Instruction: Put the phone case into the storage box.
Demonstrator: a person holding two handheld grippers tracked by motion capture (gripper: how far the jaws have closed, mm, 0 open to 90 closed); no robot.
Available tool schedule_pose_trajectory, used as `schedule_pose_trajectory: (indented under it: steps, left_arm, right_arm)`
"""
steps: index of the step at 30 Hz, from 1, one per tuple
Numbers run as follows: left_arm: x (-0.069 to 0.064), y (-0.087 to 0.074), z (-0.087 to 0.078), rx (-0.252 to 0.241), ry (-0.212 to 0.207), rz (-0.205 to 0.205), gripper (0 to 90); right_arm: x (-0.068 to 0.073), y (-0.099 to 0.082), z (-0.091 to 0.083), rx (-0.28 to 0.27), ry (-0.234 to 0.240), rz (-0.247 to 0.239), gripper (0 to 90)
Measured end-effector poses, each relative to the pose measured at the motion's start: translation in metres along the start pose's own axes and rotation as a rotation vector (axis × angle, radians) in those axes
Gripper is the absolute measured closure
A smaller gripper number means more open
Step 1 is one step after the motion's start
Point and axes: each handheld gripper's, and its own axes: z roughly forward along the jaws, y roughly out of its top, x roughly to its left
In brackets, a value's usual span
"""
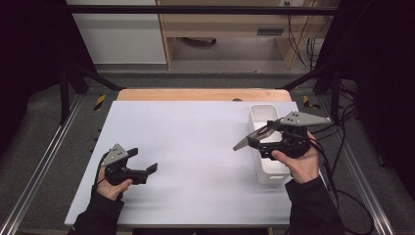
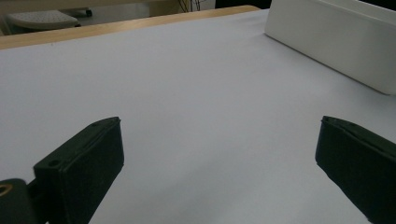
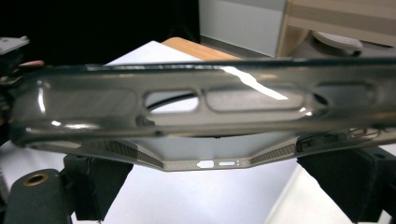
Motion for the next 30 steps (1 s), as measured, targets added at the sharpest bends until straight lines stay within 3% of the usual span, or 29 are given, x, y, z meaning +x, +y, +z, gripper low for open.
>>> schedule_pose_trajectory:
  steps: [6, 17, 30]
  left_arm:
    - [0.002, -0.002, 0.001, 0.017, -0.004, -0.005, 0.5]
    - [0.004, -0.004, 0.001, 0.021, 0.002, -0.007, 0.7]
    - [0.005, -0.004, 0.001, 0.024, 0.002, -0.006, 0.8]
  right_arm:
    - [-0.007, 0.013, -0.003, 0.017, -0.069, 0.026, 12.0]
    - [-0.026, 0.023, 0.008, 0.074, -0.24, 0.071, 12.0]
    - [-0.051, 0.03, 0.026, 0.097, -0.366, 0.113, 11.9]
